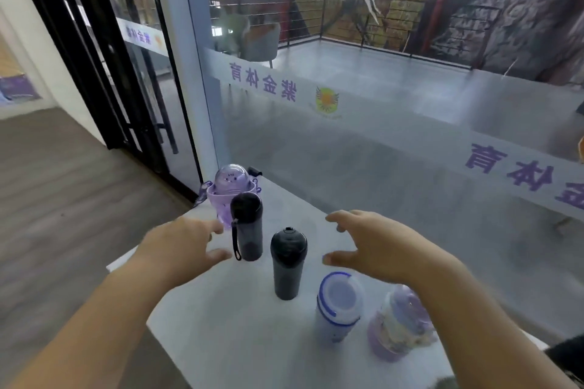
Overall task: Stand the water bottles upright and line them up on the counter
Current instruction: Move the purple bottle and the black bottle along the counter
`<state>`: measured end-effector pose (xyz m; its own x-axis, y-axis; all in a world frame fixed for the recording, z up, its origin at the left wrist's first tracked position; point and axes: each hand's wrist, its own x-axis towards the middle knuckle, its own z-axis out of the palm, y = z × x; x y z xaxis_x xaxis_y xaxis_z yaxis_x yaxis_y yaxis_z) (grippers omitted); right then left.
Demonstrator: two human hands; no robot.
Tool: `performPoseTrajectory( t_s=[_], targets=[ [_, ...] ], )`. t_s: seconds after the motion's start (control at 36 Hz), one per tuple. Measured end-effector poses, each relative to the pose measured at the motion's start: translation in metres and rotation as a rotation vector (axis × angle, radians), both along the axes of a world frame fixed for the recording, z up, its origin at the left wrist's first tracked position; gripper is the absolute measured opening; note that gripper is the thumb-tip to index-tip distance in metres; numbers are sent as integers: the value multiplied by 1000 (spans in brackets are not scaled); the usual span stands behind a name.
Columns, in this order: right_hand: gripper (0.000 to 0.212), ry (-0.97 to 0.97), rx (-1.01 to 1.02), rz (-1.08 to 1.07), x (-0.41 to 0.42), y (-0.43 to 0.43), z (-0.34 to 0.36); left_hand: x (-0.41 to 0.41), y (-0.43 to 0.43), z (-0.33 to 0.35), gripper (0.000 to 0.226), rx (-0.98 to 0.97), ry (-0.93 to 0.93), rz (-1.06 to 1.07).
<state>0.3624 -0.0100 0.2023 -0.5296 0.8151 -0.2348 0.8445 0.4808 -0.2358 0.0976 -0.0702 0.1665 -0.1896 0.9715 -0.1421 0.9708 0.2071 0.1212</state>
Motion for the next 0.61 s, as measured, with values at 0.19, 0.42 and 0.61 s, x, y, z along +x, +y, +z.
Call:
performPoseTrajectory(
  t_s=[0.19, 0.42, 0.61],
  targets=[
    [63, 36, -9, 12, -36, 42, -5, -37, 37, -15, 39, -4, -59, 57],
    [59, 6, 0, -8, -70, 71, -16, -82, 81, -36, 33, 31, -129, 66],
    [59, -20, -30, -100, -112, 96, -34, -117, 145, -51, 22, 145, -179, -65]
  ],
)
